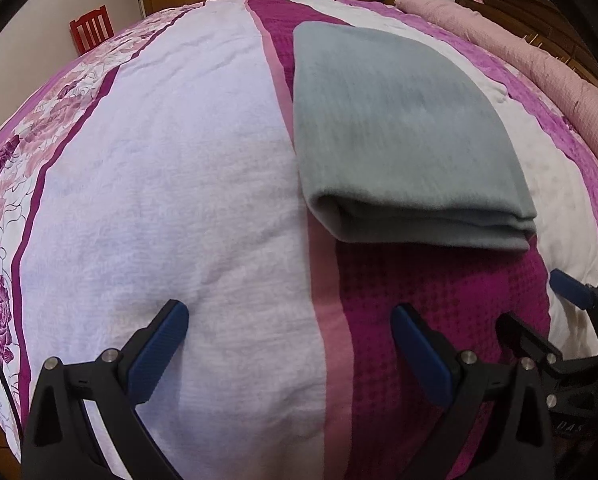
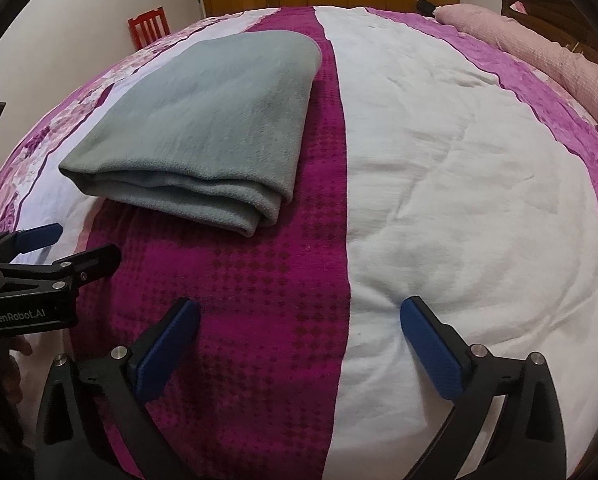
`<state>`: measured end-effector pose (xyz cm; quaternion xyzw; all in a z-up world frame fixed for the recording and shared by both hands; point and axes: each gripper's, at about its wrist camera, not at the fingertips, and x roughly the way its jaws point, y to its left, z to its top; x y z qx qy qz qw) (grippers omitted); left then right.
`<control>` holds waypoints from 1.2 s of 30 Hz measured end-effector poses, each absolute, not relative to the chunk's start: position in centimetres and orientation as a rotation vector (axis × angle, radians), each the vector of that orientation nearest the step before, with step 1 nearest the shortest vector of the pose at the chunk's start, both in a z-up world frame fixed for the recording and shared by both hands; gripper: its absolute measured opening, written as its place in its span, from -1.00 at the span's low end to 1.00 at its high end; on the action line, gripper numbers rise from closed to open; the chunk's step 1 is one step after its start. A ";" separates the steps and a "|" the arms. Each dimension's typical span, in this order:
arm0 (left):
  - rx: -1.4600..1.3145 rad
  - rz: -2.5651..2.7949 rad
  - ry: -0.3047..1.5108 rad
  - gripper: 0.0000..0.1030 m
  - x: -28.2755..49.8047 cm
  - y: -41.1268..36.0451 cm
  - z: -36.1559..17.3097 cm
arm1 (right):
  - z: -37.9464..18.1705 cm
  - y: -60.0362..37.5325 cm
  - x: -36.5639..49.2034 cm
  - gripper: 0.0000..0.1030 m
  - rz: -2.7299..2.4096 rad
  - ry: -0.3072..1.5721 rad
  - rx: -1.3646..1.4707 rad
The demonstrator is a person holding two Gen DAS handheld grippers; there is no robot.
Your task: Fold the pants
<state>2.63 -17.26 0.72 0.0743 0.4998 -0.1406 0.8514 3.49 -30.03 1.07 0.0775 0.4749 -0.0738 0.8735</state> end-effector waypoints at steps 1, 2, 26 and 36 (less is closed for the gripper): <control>0.156 -0.296 1.052 1.00 2.6 -17.3 0.7 | 1.1 -30.0 3.5 1.00 -0.155 0.991 0.161; 0.156 -0.296 1.051 1.00 2.6 -17.3 0.7 | 1.1 -30.0 3.5 1.00 -0.155 0.990 0.160; 0.161 -0.299 1.043 1.00 2.4 -17.3 0.7 | 1.0 -29.9 3.6 1.00 -0.159 0.989 0.153; 0.161 -0.299 1.043 1.00 2.4 -17.4 0.7 | 1.0 -29.9 3.6 1.00 -0.159 0.988 0.152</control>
